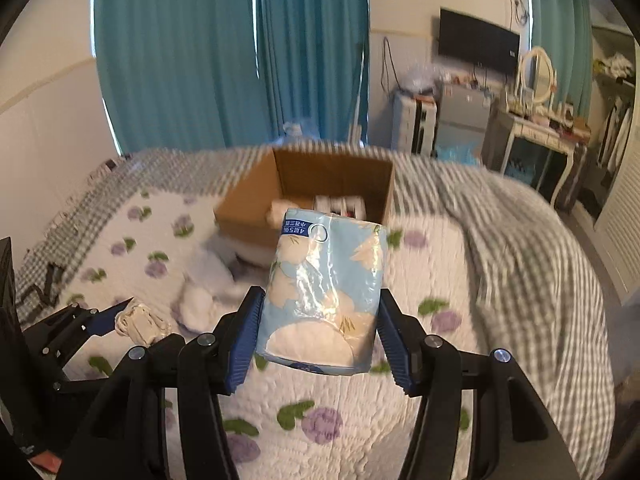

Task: Organize soft objects
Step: 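Carry glove and blue tissue pack into the box and release both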

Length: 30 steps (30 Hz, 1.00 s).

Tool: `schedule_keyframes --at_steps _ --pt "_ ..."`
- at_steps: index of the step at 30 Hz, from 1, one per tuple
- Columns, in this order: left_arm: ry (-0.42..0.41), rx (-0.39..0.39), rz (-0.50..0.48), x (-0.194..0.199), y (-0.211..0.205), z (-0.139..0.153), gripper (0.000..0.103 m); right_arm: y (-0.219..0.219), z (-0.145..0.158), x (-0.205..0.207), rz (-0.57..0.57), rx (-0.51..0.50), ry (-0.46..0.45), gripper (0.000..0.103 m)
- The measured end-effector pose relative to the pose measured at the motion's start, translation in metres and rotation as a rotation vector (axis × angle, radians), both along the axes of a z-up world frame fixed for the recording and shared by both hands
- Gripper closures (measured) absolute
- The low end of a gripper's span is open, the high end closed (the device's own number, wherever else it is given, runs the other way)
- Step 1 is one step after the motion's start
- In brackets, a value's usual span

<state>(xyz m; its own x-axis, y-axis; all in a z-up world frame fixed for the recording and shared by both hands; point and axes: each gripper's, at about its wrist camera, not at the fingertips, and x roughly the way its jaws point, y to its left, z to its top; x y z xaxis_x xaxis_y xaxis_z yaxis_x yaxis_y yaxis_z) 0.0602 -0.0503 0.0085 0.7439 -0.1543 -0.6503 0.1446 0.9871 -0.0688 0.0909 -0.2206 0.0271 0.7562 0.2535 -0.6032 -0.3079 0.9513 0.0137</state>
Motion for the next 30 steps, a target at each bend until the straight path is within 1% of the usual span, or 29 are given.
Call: schedule_keyframes --at_steps 2,5,7,10,11,13,16,17,21,25,28,29,30 --pt "-0.049 0.016 -0.015 0.010 0.000 0.022 0.046 0.001 0.016 0.005 0.003 0.005 -0.031 0.047" --pt "-0.096 0.015 -0.037 0.030 0.001 0.045 0.046 0.004 0.037 0.021 0.004 0.003 -0.075 0.047" --pt "-0.115 0.025 -0.041 0.056 0.001 0.055 0.046 0.006 0.045 0.038 -0.001 0.001 -0.097 0.047" --pt "-0.115 0.038 -0.035 0.093 0.000 0.057 0.046 0.009 0.047 0.075 -0.010 0.006 -0.100 0.047" --pt "-0.109 0.045 -0.038 0.112 0.000 0.054 0.046 0.011 0.045 0.088 -0.011 0.007 -0.095 0.047" --pt "-0.100 0.062 -0.040 0.135 -0.001 0.049 0.046 0.015 0.039 0.113 -0.014 0.008 -0.083 0.047" --pt "-0.081 0.104 -0.042 0.176 -0.003 0.028 0.046 0.020 0.021 0.153 -0.018 0.007 -0.055 0.047" --pt "-0.053 0.111 -0.044 0.194 -0.002 0.016 0.046 0.021 0.015 0.164 -0.020 0.009 -0.044 0.047" --pt "-0.009 0.131 -0.041 0.231 0.001 -0.019 0.046 0.024 -0.023 0.213 -0.018 0.011 0.012 0.047" --pt "0.001 0.171 -0.056 0.255 -0.001 -0.043 0.046 0.021 -0.052 0.246 -0.013 0.007 0.057 0.047" --pt "-0.019 0.145 -0.093 0.257 -0.004 -0.051 0.042 0.019 -0.065 0.253 0.004 0.014 0.069 0.045" --pt "-0.022 0.155 -0.080 0.258 -0.004 -0.053 0.030 0.017 -0.066 0.254 -0.003 0.012 0.067 0.042" --pt "-0.025 0.160 -0.068 0.259 -0.004 -0.054 0.023 0.015 -0.065 0.254 -0.014 0.006 0.053 0.031"
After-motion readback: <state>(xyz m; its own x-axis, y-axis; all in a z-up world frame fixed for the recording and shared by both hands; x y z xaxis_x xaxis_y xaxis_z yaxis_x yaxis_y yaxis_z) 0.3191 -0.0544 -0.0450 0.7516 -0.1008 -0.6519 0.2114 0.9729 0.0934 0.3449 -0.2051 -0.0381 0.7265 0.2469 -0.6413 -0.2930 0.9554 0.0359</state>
